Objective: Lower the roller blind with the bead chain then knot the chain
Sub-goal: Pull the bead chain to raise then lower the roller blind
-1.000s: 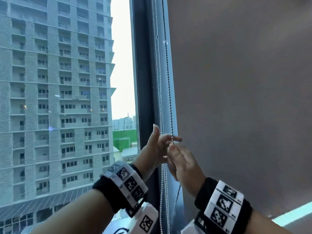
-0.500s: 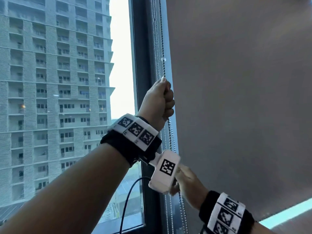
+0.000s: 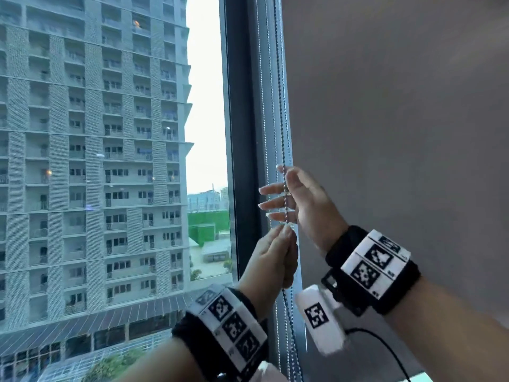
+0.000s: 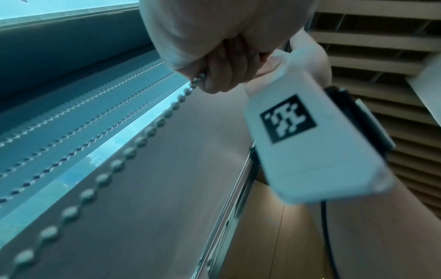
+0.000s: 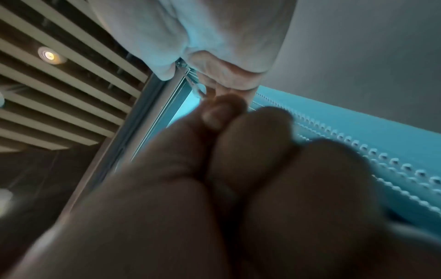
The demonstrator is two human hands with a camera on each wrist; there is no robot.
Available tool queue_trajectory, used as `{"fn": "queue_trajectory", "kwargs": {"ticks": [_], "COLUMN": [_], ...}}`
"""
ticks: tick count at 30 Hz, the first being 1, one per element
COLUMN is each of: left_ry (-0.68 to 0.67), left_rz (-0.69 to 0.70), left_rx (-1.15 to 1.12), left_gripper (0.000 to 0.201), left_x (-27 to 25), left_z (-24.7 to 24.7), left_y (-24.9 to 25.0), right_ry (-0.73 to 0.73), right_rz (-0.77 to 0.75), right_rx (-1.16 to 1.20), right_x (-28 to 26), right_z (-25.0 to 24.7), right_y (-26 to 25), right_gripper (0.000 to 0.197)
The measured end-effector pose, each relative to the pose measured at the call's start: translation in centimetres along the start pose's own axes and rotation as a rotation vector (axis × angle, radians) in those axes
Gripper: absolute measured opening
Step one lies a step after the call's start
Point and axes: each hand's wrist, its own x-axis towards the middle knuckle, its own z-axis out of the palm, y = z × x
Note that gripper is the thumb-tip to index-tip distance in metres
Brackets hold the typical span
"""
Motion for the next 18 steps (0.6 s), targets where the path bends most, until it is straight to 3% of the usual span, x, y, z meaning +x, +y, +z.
{"fn": "queue_trajectory", "kwargs": {"ticks": [4,7,10,13,18], "left_ry": [-0.039,-0.123,-0.200,-0.155,-0.087], "left_rz": [-0.012,-0.063,-0.122,-0.056,0.045], "left_rx": [0.002,-0.001,0.002,-0.032,0.042], "left_gripper": [0.034,0.036,0.055,0.079,0.055], "left_x": [-0.4,-0.1,0.6,2.2,5.9], "left_z": [-0.3,-0.6,-1.9,-2.7,-0.9], "left_y": [-0.4,-0.1,0.8,3.1,9.9], "right_ry": [0.038,0.093,0.107,0.099,0.045], "right_rz": [0.026,-0.010,-0.063,-0.086,-0.009], "right_rx": [0.112,0.064,0.045,0.048,0.009], "right_x": [0.0,0.0,-0.2,-1.1,-5.2], "right_z": [1.1,1.7,1.4,1.0,2.3], "right_y": [-0.8,-1.0,-1.3,-0.7,2.6], "right_gripper": [0.030,0.040,0.041,0.041,0.038]}}
